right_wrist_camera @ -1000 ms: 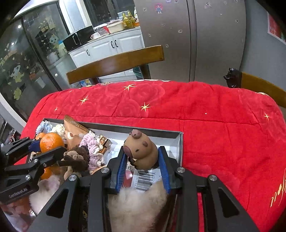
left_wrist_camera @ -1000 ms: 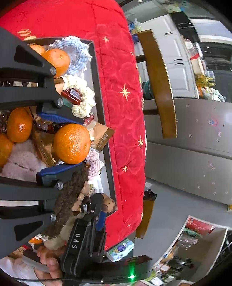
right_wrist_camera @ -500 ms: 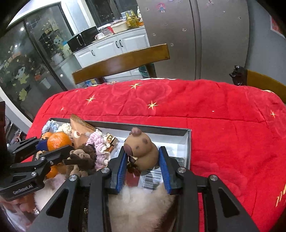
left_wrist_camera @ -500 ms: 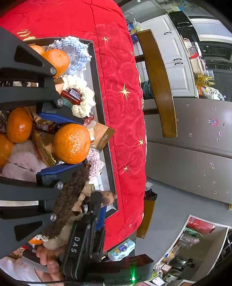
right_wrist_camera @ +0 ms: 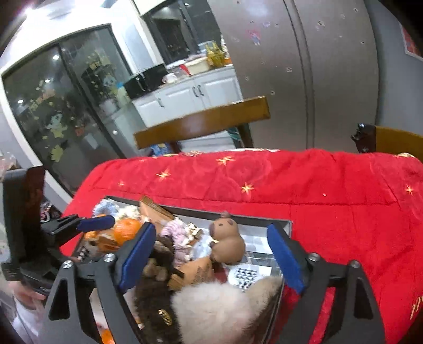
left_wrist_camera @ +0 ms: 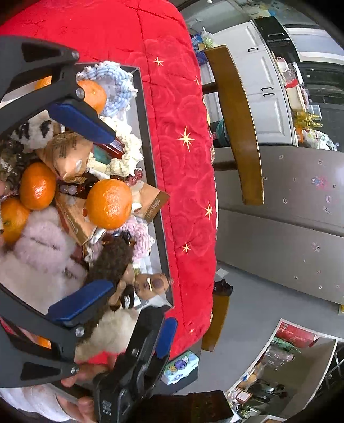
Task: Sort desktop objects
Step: 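Withdraw both open tools from the tray toward the loose oranges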
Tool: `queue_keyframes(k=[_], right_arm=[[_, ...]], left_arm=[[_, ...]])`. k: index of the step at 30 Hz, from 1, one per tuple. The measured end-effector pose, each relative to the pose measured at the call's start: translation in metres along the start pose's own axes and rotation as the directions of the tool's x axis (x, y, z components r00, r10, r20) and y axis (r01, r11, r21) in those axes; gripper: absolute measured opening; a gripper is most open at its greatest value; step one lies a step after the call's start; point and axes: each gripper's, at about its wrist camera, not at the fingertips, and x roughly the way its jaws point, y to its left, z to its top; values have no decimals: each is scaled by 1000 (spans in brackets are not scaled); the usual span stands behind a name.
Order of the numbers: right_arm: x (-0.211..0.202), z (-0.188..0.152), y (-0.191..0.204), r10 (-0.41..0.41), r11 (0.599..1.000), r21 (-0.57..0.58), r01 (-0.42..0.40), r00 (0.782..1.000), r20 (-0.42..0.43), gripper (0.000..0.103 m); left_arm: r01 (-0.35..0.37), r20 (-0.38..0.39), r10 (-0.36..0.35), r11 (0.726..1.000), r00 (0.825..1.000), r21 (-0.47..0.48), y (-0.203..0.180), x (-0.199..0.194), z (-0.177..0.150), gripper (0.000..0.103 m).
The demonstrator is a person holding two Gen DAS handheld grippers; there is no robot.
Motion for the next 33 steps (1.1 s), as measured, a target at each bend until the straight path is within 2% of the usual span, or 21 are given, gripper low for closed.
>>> queue_keyframes(k=[1,4,14,18,24,27,33], right_arm=[[-2,1,0,10,1000,-1,-10,1000,4,103],[-10,5,1,28,1000,0,-28,999,37,103],[-24,9,1,40,998,35,-43,996,82,103],[-37,9,12,12,999,33,-15,996,90,103],[-71,8,48,25,1000,-21,-22,987,160,103],[-92,3,65,39,999,-43,-32,981,189,103],[-129,-19,106,27,993,-114,1,971,238,103]], left_arm=[[15,7,-15,1000,1000,-6,0,-4,1,103],[38,17,-37,999,999,-14,-1,-13,2,103],[49,61,-48,999,997,-6,-8,-34,3,103],[48,90,-49,999,995,14,-11,-51,5,103],[47,162,-50,999,985,20,-10,-96,-1,103],[19,195,-21,1000,980,14,-5,-126,-15,103],[-53,234,45,998,971,29,6,-182,-48,103]])
